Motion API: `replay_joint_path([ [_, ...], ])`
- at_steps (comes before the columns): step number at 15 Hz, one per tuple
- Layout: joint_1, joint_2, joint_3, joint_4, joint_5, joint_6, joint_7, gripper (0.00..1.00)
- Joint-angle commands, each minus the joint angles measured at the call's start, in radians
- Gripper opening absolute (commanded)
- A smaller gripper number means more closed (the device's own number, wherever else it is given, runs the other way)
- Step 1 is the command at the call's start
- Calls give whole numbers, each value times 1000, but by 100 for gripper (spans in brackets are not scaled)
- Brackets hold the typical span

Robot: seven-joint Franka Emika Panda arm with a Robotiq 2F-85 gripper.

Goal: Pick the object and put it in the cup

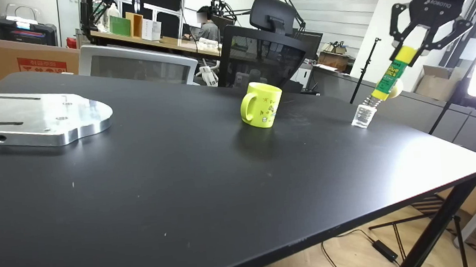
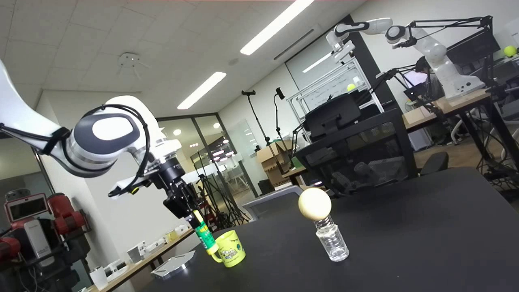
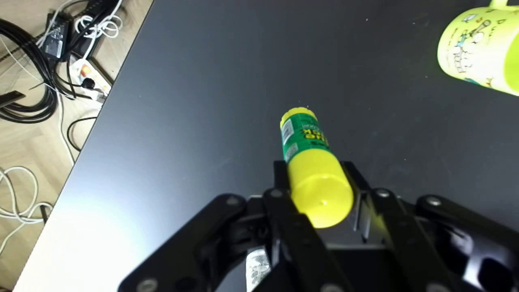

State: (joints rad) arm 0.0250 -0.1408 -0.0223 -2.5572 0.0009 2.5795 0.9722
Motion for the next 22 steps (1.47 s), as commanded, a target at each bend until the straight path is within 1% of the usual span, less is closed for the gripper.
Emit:
replay_joint_path([
  [1, -43, -97, 15, 11, -17, -140, -76, 10],
  [2, -55, -111, 18, 15, -45, -208, -113, 10],
  [3, -61, -125, 17, 18, -46, -273, -152, 10],
  [4, -62, -91, 29, 9, -18, -185, -113, 10],
  [5, -69, -102, 30, 7, -15, -205, -125, 35],
  [14, -71, -87, 39, 4, -16, -184, -124, 35],
  [15, -71, -87, 39, 4, -16, -184, -124, 10],
  [18, -81, -55, 27, 42, 3, -194, -135, 10],
  [22, -93, 31, 26, 152, 10, -209, -120, 10],
])
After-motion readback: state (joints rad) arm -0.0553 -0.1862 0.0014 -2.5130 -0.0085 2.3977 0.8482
